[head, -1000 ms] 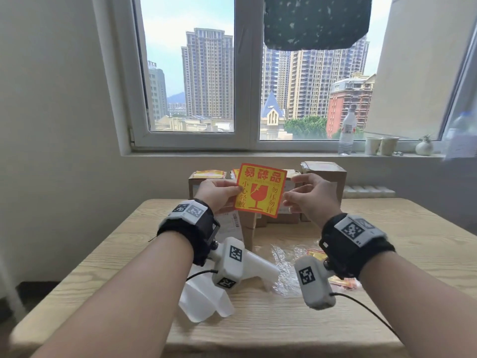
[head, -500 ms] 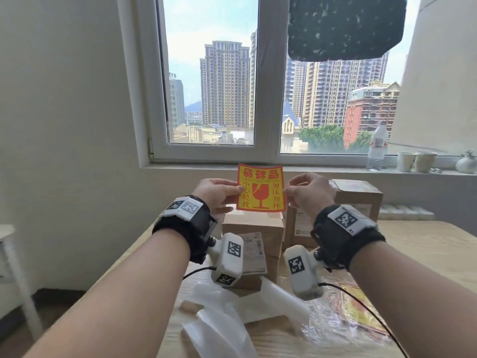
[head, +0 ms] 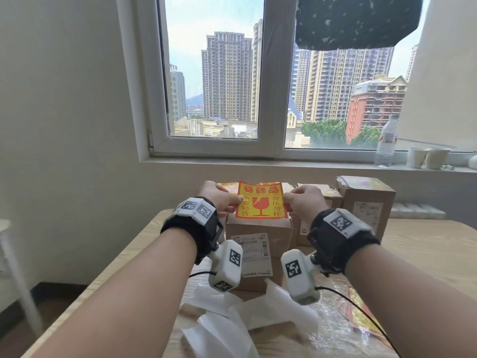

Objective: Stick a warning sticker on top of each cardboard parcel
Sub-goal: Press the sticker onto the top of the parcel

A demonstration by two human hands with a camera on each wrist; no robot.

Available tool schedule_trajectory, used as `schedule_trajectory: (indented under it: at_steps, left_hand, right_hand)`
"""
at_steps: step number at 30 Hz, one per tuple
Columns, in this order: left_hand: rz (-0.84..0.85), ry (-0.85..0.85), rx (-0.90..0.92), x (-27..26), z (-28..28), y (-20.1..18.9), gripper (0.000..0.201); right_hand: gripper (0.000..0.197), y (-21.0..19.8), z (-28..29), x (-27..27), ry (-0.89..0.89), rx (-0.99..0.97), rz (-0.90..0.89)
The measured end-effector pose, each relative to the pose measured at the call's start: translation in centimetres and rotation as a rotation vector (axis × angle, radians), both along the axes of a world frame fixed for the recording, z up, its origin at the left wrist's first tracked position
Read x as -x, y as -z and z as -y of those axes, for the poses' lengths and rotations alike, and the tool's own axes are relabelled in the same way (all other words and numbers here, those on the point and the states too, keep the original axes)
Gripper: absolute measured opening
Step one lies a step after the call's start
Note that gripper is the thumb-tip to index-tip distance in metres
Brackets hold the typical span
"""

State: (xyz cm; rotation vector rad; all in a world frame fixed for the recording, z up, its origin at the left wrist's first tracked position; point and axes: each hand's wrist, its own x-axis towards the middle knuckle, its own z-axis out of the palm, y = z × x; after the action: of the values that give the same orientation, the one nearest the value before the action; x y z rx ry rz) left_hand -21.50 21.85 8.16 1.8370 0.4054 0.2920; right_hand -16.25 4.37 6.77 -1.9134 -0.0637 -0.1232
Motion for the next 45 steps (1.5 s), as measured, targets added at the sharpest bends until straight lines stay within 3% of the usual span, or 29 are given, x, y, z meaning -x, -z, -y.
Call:
schedule_trajectory:
  at_steps: [11, 24, 28, 33, 38, 45]
  left_hand:
    - [-0.030, -0.013, -0.090, -0.6, 0.3, 0.6, 0.020]
    - [-0.020, -0.060, -0.189, -1.6, 0.4, 1.0, 0.021]
    - [-0.016, -0.063, -0.252, -1.6, 0.5, 1.0, 0.017]
    - [-0.005, -0.104, -0.324, -1.8, 0.7, 1.1, 0.015]
    - [-0.021, -0.105, -0.371, -2.2, 0.9, 1.0, 0.020]
    - [-0.059, -0.086, -0.584, -2.8, 1.3, 1.0, 0.032]
  right_hand:
    - [0.028, 0.4, -0.4, 0.0, -0.002, 0.073, -0.026]
    - [0.018, 0.8, -0.6, -0.4, 0.011, 0.184, 0.002]
    - [0.025, 0.8, -0.7, -0.6, 0.013, 0.221, 0.028]
    - [0.014, 0.9, -0.6, -1.0, 0.017, 0.253, 0.050]
    - [0.011, 1.2, -0.7, -1.4, 0.013, 0.261, 0.045]
    - [0.010, 1.5, -0.3, -1.5, -0.040, 0.239, 0.081]
